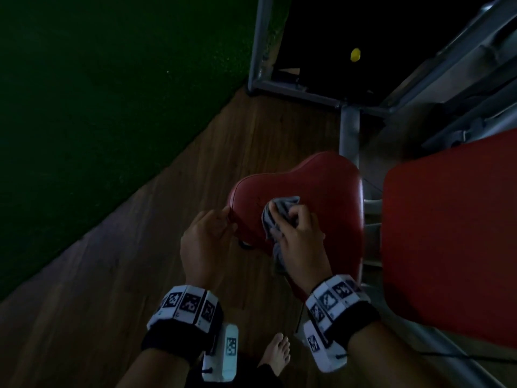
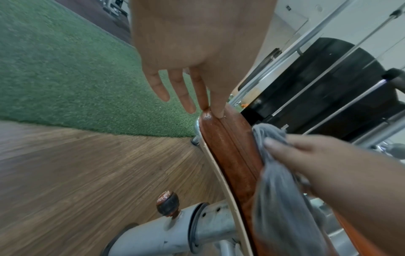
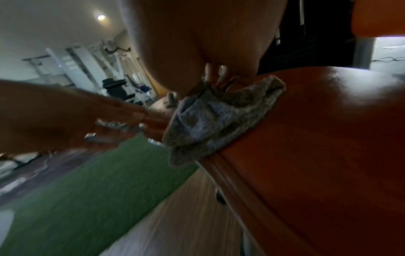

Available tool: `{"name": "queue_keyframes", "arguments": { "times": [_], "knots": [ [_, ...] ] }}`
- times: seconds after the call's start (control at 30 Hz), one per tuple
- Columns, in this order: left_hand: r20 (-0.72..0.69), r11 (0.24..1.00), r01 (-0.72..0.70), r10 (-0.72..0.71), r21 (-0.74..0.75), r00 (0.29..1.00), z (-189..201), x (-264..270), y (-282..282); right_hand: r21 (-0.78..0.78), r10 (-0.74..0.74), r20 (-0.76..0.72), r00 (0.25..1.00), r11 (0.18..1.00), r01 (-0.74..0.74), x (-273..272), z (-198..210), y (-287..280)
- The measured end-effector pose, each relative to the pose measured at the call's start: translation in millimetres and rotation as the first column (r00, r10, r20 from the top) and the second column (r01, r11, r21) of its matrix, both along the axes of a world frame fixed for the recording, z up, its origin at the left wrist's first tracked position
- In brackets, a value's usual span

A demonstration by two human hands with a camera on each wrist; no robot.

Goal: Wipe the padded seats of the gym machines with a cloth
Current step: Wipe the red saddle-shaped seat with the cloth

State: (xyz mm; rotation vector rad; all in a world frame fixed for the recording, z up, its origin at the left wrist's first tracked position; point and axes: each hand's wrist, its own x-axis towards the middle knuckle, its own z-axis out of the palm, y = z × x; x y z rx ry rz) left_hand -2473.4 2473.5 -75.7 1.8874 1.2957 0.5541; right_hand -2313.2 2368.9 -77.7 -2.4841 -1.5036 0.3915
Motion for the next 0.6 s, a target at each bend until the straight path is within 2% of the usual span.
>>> {"name": "queue_keyframes", "arguments": {
  "times": [0.07,0.17,0.27,0.37,0.5,0.6],
  "knots": [
    [-0.004,1.000,-0.012,0.012,0.009,1.000,-1.9,-0.6,1.4,-0.028,0.070,0.074,0.995,0.997,-0.068,-16.0,-0.6,-18.7],
    [-0.014,1.000,-0.019,0.019,0.002,1.000,-5.3,-0.6,3.0,-0.011,0.130,0.087,0.988,0.992,-0.129,-26.0,-5.6,-29.3],
    [-0.017,0.999,0.022,-0.021,0.025,1.000,-7.5,-2.0,5.2,0.002,0.084,0.092,0.992,0.996,-0.084,-20.3,-1.9,-14.5],
    [-0.013,0.999,0.038,-0.038,0.026,0.999,-8.4,-3.8,5.5,-0.002,0.005,0.014,1.000,1.000,-0.005,-23.9,-0.5,-14.3],
    [-0.021,1.000,0.020,-0.019,0.005,1.000,-10.1,-3.0,5.9,-0.034,0.049,0.041,0.998,0.998,-0.048,-36.9,1.4,-32.4],
    [-0.024,1.000,0.006,-0.007,-0.007,1.000,-11.0,-3.6,6.1,-0.025,0.056,0.016,0.998,0.998,-0.056,-28.7,3.5,-22.3]
  ]
}}
